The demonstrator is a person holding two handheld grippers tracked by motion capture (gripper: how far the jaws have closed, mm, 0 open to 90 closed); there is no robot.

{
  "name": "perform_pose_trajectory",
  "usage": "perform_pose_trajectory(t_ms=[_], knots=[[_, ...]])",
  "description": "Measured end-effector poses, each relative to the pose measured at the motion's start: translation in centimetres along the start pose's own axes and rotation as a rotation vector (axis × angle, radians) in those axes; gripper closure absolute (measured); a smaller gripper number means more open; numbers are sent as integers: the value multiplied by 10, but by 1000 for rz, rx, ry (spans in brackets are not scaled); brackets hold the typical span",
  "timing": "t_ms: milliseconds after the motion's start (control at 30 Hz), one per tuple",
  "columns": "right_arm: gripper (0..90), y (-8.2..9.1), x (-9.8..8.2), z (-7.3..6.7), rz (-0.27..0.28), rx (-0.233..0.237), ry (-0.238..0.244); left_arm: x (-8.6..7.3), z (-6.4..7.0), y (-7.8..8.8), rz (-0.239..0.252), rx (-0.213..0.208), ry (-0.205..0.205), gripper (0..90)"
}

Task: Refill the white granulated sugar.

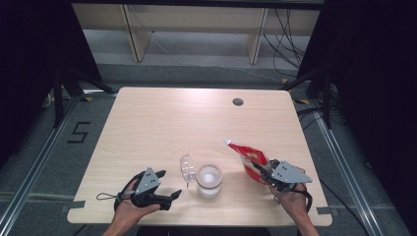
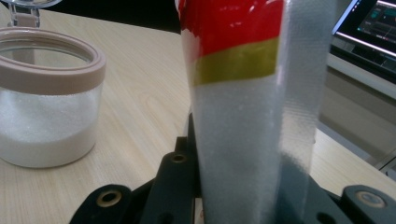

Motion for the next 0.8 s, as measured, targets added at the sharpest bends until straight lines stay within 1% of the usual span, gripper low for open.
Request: perform_pose_trajectory(t_ms=[67, 100, 133, 167, 200, 267, 300, 333, 367, 433, 500, 533, 567, 633, 667, 733, 767, 800], knots=[[806, 0, 0, 1, 0, 4, -4, 0, 0, 0, -1, 1, -1, 154], [806, 0, 0, 2, 3, 0, 2, 0, 2, 0, 5, 1, 25, 154], [806, 0, 0, 1, -1, 2, -17, 0, 2, 0, 6, 0, 26, 154], [806, 0, 0, 1, -1, 2, -17, 0, 2, 0, 6, 0, 26, 154], [806, 1, -2, 1, -17, 7, -25, 0, 2, 0, 6, 0, 27, 154], [805, 1, -2, 5, -11, -11, -33, 0, 2, 0, 6, 1, 26, 154], [804, 3, -4, 4, -32, -1, -63, 0, 1, 0, 5, 2, 20, 154], [804, 3, -4, 4, -32, -1, -63, 0, 1, 0, 6, 1, 21, 154], [804, 4, -4, 7, -22, -14, -61, 0, 1, 1, 5, 5, 23, 154], [804, 6, -6, 11, -25, -24, -74, 0, 1, 0, 5, 0, 19, 154], [803, 8, -10, 10, -39, -10, -109, 0, 2, 0, 5, 1, 27, 154], [804, 6, -9, 14, -16, -34, -97, 0, 2, 0, 6, 0, 25, 154], [803, 7, -9, 17, -18, -41, -88, 0, 2, 0, 6, 0, 20, 154], [803, 7, -11, 19, -25, -44, -90, 0, 1, 0, 5, 2, 21, 154], [803, 7, -11, 20, -20, -41, -86, 0, 1, 0, 6, 2, 28, 154], [803, 7, -12, 20, -19, -47, -94, 0, 1, 0, 5, 2, 19, 154], [803, 7, -12, 19, -21, -45, -94, 0, 1, 0, 5, 2, 21, 154], [802, 7, -13, 19, -32, -45, -106, 0, 1, 0, 5, 2, 22, 154]])
Point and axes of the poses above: each handheld gripper's, and its own axes: y roughly backward along the jaws, x roughly out of its top, z roughly to its right, the point moved 10 cm from there along -y, roughly forward along the jaws, and after that the axes turned 11 degrees about -x, right-handed, at the moved point
